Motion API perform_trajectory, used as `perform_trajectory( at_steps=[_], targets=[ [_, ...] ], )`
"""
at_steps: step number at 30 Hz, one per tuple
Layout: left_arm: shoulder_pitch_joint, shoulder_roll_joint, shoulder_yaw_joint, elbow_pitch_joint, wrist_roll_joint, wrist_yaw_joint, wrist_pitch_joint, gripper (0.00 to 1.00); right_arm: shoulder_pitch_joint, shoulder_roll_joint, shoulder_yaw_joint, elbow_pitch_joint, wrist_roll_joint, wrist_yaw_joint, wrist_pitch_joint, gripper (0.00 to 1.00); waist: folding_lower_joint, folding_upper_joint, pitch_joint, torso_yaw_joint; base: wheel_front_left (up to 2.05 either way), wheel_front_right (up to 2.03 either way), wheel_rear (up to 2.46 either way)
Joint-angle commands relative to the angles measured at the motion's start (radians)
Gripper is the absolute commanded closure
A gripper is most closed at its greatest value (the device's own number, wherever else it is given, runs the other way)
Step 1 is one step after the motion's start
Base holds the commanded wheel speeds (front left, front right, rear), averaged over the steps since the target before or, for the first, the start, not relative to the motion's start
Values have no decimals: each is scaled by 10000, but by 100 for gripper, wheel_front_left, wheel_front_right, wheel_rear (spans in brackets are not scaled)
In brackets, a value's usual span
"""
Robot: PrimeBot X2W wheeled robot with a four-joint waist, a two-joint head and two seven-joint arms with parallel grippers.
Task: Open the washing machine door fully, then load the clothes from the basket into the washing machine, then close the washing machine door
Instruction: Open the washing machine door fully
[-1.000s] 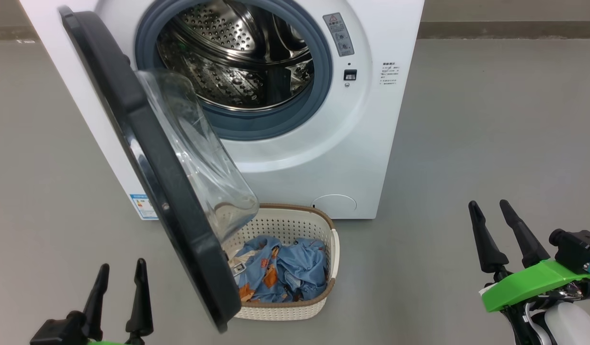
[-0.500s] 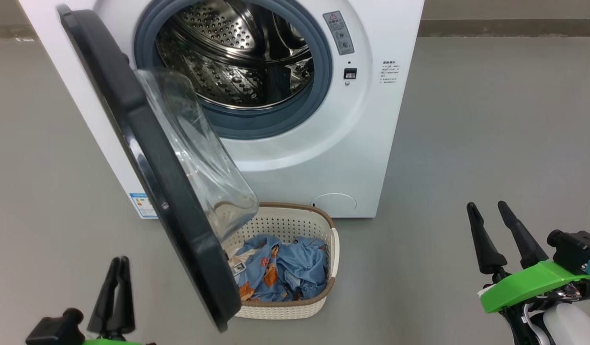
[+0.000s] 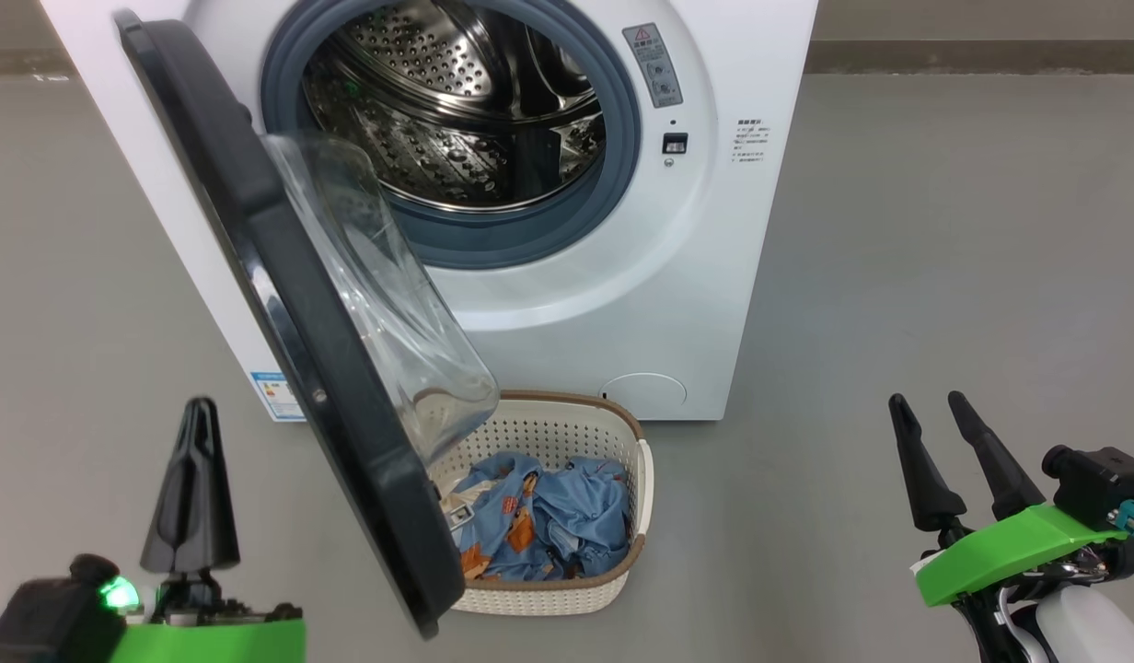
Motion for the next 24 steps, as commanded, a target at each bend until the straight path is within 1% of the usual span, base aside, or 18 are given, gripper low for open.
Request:
perform_trajectory(
  at_steps=[1,7,12,13,18,24],
  targets=[
    [-456,85,158,-709,163,-40,-65,100,-102,-115,215,-189,19,58,-122,0,0,0,-12,-3,0,0,0],
    [-528,9,-588,-2033,322,-55,-47,100,-127,-68,296,-156,61,58,-122,0,0,0,-42,-73,0,0,0],
    [-498,-15,-1574,-2815,14,-67,406,100,-128,-23,316,-175,81,58,-122,0,0,0,-27,-158,0,0,0],
    [-498,-15,-1574,-2815,14,-67,406,100,-128,-23,316,-175,81,58,-122,0,0,0,-27,-158,0,0,0],
    [-411,115,-2527,-2919,-214,-75,830,100,-106,25,320,-202,121,58,-122,0,0,0,12,-239,0,0,0],
    [-143,373,-3218,-1957,-537,-78,1220,100,-140,48,383,-181,171,58,-122,0,0,0,55,-401,0,0,0]
  ],
)
